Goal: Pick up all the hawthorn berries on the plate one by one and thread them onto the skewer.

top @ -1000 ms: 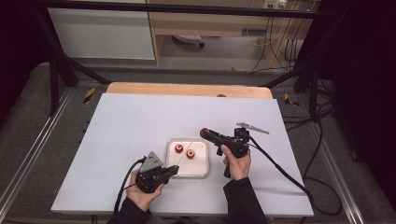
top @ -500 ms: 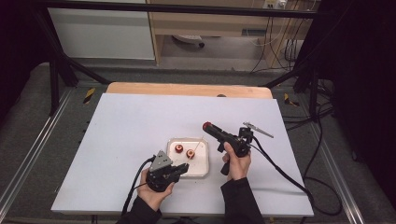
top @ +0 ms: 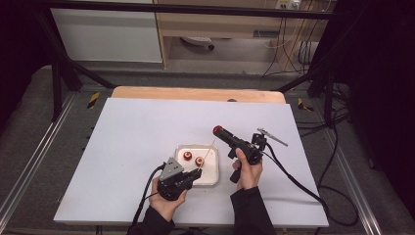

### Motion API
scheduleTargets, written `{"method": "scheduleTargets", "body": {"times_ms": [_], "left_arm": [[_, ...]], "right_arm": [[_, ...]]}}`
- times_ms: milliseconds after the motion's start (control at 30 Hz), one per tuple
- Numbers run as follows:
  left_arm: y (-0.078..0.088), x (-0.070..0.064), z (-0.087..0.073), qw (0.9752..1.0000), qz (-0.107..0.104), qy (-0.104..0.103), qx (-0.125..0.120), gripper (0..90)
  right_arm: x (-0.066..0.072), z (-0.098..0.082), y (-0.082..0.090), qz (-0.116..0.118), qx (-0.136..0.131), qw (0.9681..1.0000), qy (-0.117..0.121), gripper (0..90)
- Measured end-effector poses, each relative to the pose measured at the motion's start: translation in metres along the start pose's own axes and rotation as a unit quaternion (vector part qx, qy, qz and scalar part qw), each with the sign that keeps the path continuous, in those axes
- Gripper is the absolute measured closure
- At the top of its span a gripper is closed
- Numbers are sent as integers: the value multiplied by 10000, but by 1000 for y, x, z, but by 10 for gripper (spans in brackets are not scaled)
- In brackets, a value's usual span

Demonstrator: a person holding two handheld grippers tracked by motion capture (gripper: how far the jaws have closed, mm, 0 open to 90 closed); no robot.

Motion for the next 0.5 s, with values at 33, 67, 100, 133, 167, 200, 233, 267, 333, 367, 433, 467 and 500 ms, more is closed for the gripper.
{"method": "scheduleTargets", "body": {"times_ms": [33, 67, 100, 133, 167, 200, 233, 267, 333, 367, 433, 467, 500], "left_arm": [[0, -1, 0, 10000, 0, 2, -5, 879], [-1, -1, 0, 10000, 1, -6, -13, 879], [-1, -2, 0, 10000, 1, -6, -34, 878], [-1, -2, 1, 10000, 7, -6, -43, 879], [-1, -2, 1, 10000, 4, 16, -51, 879], [-2, -2, 1, 10000, -3, 37, -71, 879], [-2, -2, 1, 10000, -8, 42, -83, 879], [-2, -3, 1, 9999, -10, 36, -107, 879], [-1, -3, 1, 9999, -11, 30, -120, 879], [-1, -3, 1, 9999, -13, 35, -124, 879], [-1, -3, 1, 9999, -15, 19, -121, 879], [-1, -3, 1, 9999, -13, 22, -129, 879], [-1, -3, 1, 9999, -6, 9, -141, 879]], "right_arm": [[0, 0, 0, 14, -13, 10000, -22, 617], [0, 0, 0, 30, -49, 10000, -50, 617], [1, -1, -1, 23, -68, 10000, -68, 617], [1, -1, -1, 42, -83, 9999, -97, 617], [1, -1, -1, 68, -99, 9999, -124, 617], [1, -1, -1, 68, -112, 9998, -129, 617], [1, -1, -1, 76, -126, 9998, -137, 617], [1, -1, -1, 86, -141, 9997, -157, 617], [1, -1, -1, 97, -155, 9997, -170, 617], [2, -1, 0, 97, -172, 9997, -176, 617], [2, -1, 0, 122, -175, 9996, -186, 617], [2, -1, 0, 120, -175, 9996, -194, 617], [2, 0, 0, 117, -172, 9996, -187, 617]]}}
Point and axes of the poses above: each handheld gripper's, and its own axes: y roughly backward along the jaws, z roughly out of its top, x roughly to its left, the point moved 2 cm from there along -y, roughly forward along the jaws, and after that the axes turned 7 degrees about y, right-handed, at the moved point
